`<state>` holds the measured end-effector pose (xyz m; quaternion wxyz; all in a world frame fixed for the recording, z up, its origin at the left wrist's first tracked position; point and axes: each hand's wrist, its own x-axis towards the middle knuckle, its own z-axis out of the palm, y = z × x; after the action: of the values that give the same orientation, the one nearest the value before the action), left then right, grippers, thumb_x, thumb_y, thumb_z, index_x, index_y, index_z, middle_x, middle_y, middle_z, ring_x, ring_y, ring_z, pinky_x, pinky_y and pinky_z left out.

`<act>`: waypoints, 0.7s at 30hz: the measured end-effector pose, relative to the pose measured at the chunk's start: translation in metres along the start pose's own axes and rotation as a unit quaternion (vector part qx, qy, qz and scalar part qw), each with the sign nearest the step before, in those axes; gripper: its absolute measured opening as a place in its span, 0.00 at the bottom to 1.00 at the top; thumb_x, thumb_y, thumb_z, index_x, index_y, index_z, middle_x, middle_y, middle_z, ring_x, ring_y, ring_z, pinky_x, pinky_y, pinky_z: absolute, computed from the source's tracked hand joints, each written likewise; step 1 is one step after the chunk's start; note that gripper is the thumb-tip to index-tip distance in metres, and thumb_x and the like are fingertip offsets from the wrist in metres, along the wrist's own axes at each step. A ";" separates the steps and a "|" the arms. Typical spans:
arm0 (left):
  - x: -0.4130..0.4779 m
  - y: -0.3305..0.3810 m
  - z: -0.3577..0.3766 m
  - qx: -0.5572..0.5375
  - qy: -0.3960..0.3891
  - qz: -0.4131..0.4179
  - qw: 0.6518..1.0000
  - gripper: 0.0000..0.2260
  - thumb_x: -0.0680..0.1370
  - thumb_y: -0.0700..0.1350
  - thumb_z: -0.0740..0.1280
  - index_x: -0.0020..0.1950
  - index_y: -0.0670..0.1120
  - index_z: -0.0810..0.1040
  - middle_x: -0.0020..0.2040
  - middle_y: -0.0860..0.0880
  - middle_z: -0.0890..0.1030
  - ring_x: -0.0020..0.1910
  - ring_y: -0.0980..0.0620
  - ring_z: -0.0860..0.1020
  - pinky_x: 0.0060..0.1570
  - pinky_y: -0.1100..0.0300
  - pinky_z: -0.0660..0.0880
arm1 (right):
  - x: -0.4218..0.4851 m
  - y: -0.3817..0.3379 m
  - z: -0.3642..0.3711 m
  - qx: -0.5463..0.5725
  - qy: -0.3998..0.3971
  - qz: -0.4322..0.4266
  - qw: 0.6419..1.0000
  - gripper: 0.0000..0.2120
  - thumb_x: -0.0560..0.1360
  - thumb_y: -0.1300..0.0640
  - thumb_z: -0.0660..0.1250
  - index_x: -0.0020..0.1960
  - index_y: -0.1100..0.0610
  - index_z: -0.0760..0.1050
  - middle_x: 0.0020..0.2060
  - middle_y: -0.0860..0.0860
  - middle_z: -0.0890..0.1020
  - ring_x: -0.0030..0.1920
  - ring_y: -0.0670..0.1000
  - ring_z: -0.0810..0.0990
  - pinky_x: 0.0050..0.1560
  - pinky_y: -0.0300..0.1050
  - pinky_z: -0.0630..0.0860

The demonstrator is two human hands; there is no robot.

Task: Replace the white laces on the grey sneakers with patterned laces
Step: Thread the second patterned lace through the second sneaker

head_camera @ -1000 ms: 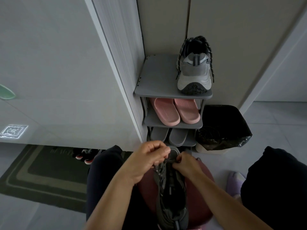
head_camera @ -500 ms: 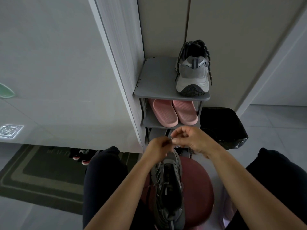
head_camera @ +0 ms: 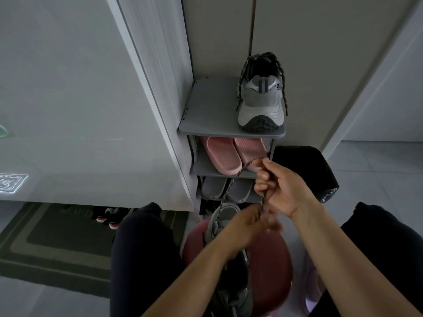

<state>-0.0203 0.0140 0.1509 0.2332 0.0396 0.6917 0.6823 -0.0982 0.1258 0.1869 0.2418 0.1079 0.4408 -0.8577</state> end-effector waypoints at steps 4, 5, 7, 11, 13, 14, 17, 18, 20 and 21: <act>-0.008 -0.021 -0.007 0.050 0.073 -0.062 0.994 0.09 0.80 0.44 0.59 0.47 0.44 0.78 0.25 0.51 0.74 0.23 0.58 0.71 0.29 0.67 0.68 | 0.002 0.004 -0.019 -0.022 0.079 0.019 0.996 0.10 0.79 0.61 0.58 0.44 0.61 0.76 0.25 0.49 0.71 0.22 0.42 0.65 0.24 0.34 0.69; -0.010 -0.023 -0.010 0.097 0.086 -0.059 0.990 0.09 0.80 0.45 0.60 0.44 0.45 0.78 0.24 0.51 0.72 0.22 0.58 0.69 0.29 0.65 0.67 | 0.001 0.009 -0.026 -0.045 0.089 0.030 0.995 0.08 0.78 0.61 0.60 0.44 0.61 0.77 0.28 0.50 0.73 0.24 0.43 0.68 0.26 0.35 0.71; -0.012 -0.028 -0.011 0.207 0.101 -0.031 0.973 0.10 0.79 0.46 0.61 0.44 0.43 0.79 0.27 0.51 0.72 0.26 0.57 0.71 0.32 0.60 0.67 | -0.009 0.025 -0.041 -0.163 0.068 0.065 0.982 0.05 0.76 0.61 0.63 0.46 0.59 0.77 0.34 0.51 0.77 0.32 0.44 0.73 0.31 0.36 0.73; -0.009 -0.036 -0.006 0.449 0.102 -0.006 0.888 0.12 0.80 0.48 0.59 0.56 0.43 0.78 0.49 0.45 0.81 0.49 0.48 0.78 0.46 0.56 0.72 | -0.028 0.063 -0.060 -0.312 -0.018 0.154 0.937 0.07 0.67 0.54 0.71 0.40 0.57 0.77 0.29 0.49 0.77 0.29 0.45 0.71 0.30 0.36 0.67; -0.008 -0.037 -0.007 0.450 0.086 -0.017 0.889 0.11 0.79 0.47 0.61 0.56 0.42 0.77 0.50 0.44 0.81 0.47 0.49 0.78 0.44 0.59 0.71 | -0.028 0.069 -0.065 -0.320 -0.010 0.141 0.937 0.05 0.70 0.58 0.71 0.40 0.57 0.75 0.28 0.49 0.77 0.27 0.45 0.70 0.30 0.37 0.67; -0.009 -0.035 -0.010 0.410 0.086 -0.022 0.908 0.11 0.79 0.47 0.63 0.56 0.43 0.77 0.50 0.44 0.81 0.44 0.51 0.77 0.41 0.63 0.70 | -0.027 0.069 -0.067 -0.328 0.006 0.124 0.937 0.04 0.72 0.60 0.69 0.40 0.58 0.75 0.29 0.50 0.78 0.27 0.44 0.72 0.30 0.37 0.69; -0.012 -0.032 -0.033 0.342 0.142 -0.047 0.928 0.10 0.77 0.46 0.66 0.56 0.46 0.78 0.52 0.48 0.80 0.46 0.56 0.77 0.45 0.68 0.71 | -0.021 0.069 -0.068 -0.297 0.074 0.082 0.948 0.04 0.76 0.61 0.63 0.43 0.61 0.74 0.29 0.51 0.81 0.28 0.45 0.77 0.30 0.37 0.74; -0.012 -0.034 -0.043 0.365 0.163 -0.056 0.915 0.09 0.77 0.46 0.66 0.56 0.46 0.79 0.53 0.49 0.78 0.50 0.56 0.76 0.49 0.68 0.70 | -0.019 0.069 -0.068 -0.282 0.085 0.075 0.953 0.04 0.77 0.62 0.62 0.45 0.61 0.73 0.30 0.52 0.81 0.29 0.46 0.78 0.30 0.37 0.74; -0.011 -0.040 -0.056 0.432 0.164 -0.086 0.883 0.10 0.76 0.48 0.66 0.56 0.48 0.80 0.58 0.50 0.73 0.59 0.54 0.70 0.57 0.66 0.65 | -0.017 0.070 -0.065 -0.277 0.080 0.076 0.954 0.05 0.78 0.64 0.60 0.45 0.62 0.74 0.33 0.53 0.81 0.31 0.47 0.79 0.31 0.37 0.76; -0.010 -0.042 -0.057 0.449 0.145 -0.099 0.876 0.11 0.76 0.50 0.67 0.56 0.49 0.80 0.62 0.50 0.70 0.64 0.52 0.66 0.61 0.64 0.62 | -0.015 0.072 -0.064 -0.286 0.072 0.080 0.952 0.05 0.77 0.65 0.61 0.45 0.62 0.75 0.34 0.54 0.81 0.32 0.47 0.79 0.31 0.35 0.76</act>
<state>-0.0217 -0.0452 0.1106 0.1540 -0.0284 0.9500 0.2702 -0.0502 0.1463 0.1045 0.2981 0.1302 0.6738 -0.6634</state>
